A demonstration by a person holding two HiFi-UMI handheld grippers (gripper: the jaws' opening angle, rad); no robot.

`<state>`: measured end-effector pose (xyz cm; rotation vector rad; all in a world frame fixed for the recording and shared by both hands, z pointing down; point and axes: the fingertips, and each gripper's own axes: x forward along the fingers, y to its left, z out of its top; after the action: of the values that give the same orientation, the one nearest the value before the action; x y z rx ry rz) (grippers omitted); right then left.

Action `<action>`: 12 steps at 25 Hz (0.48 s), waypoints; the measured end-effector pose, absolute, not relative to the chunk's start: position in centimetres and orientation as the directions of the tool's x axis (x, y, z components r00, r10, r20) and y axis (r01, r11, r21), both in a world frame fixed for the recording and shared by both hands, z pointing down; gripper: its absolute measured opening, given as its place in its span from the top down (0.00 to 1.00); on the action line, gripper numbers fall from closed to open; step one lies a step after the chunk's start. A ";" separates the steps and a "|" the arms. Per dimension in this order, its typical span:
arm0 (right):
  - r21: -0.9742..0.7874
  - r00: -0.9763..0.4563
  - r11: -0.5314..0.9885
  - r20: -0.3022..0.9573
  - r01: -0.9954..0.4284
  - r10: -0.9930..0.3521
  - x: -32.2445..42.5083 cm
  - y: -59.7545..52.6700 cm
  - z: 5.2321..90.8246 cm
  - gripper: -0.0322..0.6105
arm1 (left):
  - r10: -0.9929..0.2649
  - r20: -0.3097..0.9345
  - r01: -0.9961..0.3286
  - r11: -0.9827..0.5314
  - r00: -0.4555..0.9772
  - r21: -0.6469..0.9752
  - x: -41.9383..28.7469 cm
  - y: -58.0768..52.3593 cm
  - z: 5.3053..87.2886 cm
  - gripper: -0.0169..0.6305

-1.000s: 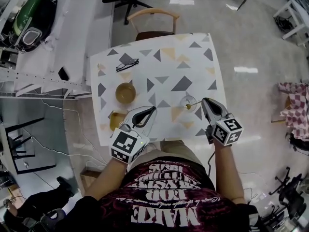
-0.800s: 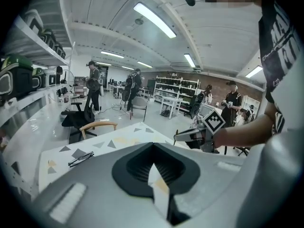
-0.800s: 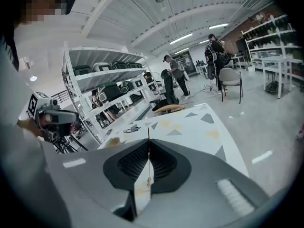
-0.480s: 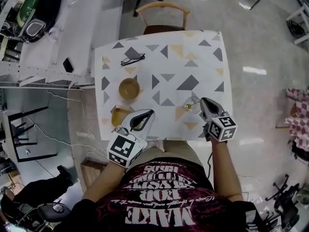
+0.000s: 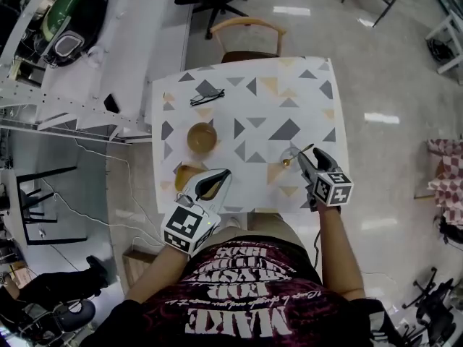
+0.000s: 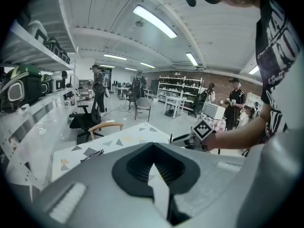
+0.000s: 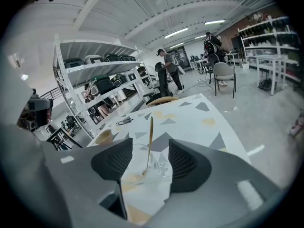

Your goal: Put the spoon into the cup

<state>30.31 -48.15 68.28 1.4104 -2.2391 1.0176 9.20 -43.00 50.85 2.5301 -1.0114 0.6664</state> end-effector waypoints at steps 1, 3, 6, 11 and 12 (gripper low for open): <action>-0.389 -0.457 0.260 0.597 -0.884 -0.660 30.4 -47.6 68.1 0.54 | -0.552 0.528 -0.704 -0.698 0.645 0.131 9.3 -42.6 50.5 0.97; -0.357 -0.428 0.251 0.611 -0.900 -0.666 30.8 -46.6 67.6 0.50 | -0.557 0.508 -0.695 -0.709 0.657 0.122 9.1 -42.1 49.8 0.97; -0.345 -0.424 0.261 0.582 -0.902 -0.694 30.5 -44.9 65.3 0.53 | -0.566 0.480 -0.687 -0.717 0.670 0.114 8.7 -41.4 48.6 0.97; -0.308 -0.480 0.371 0.483 -0.876 -0.732 27.1 -41.1 58.9 0.77 | -0.570 0.433 -0.668 -0.737 0.698 0.107 7.6 -39.7 47.0 0.97; -0.296 -0.482 0.383 0.467 -0.875 -0.741 26.7 -40.5 57.6 0.82 | -0.577 0.420 -0.668 -0.737 0.700 0.101 7.3 -39.5 46.6 0.97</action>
<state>26.67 -40.48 57.60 1.4291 -2.3866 0.7496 7.26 -39.47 46.60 2.6639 -0.9927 0.5360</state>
